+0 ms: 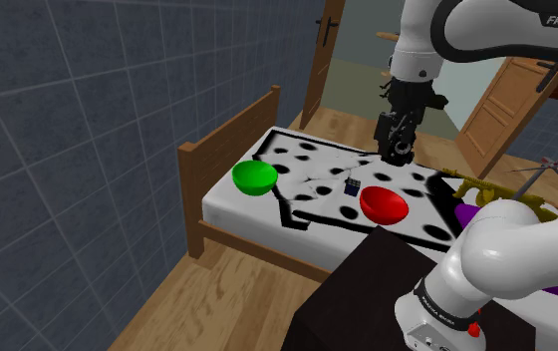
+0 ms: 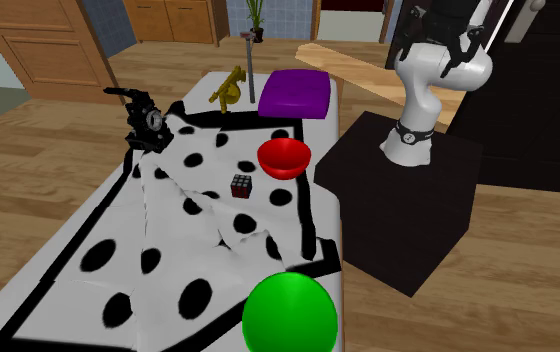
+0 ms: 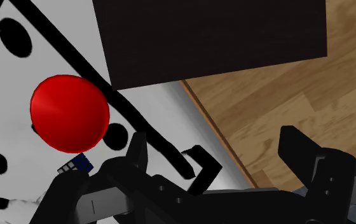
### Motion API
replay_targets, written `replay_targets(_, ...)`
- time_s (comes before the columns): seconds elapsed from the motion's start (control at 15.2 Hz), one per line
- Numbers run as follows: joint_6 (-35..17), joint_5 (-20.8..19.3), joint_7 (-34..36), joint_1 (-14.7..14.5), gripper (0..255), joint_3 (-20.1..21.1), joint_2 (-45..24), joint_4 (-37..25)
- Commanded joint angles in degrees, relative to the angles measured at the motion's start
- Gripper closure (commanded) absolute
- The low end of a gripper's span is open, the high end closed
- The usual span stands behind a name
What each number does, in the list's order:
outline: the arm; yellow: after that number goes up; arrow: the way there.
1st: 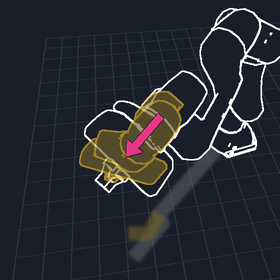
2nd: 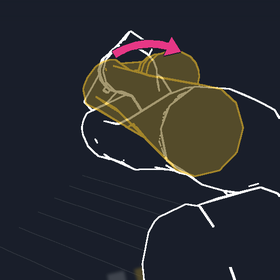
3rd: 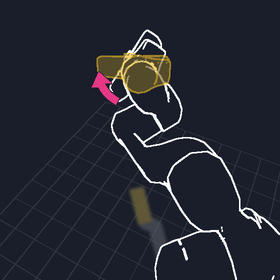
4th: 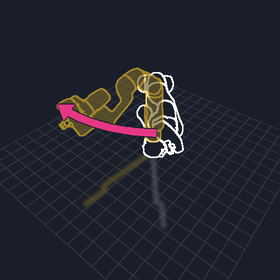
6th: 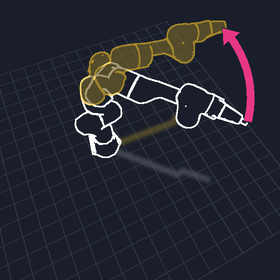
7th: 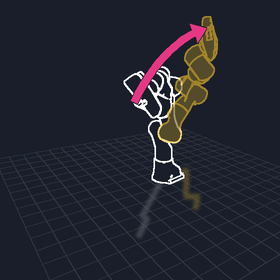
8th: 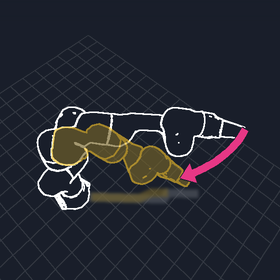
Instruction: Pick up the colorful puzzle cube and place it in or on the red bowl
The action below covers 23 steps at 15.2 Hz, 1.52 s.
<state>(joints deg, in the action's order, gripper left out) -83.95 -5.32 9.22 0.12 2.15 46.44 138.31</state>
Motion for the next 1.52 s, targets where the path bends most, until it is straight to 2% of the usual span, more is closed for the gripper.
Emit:
replay_targets(0.0,0.00,0.00,0.00,0.00,0,0.00,0.00,0.00)
replay_targets(0.4,-10.07,-4.69,-6.05,2.38,0,-6.82,-2.07,6.23)
replay_targets(0.73,-19.25,-8.27,-10.91,4.47,0,-12.75,-6.69,9.23)
replay_targets(1.12,-30.85,-11.12,-16.88,6.28,0,-20.03,-15.69,9.94)
replay_targets(1.45,-40.40,-10.91,-22.71,6.62,0,-26.05,-25.67,8.12)
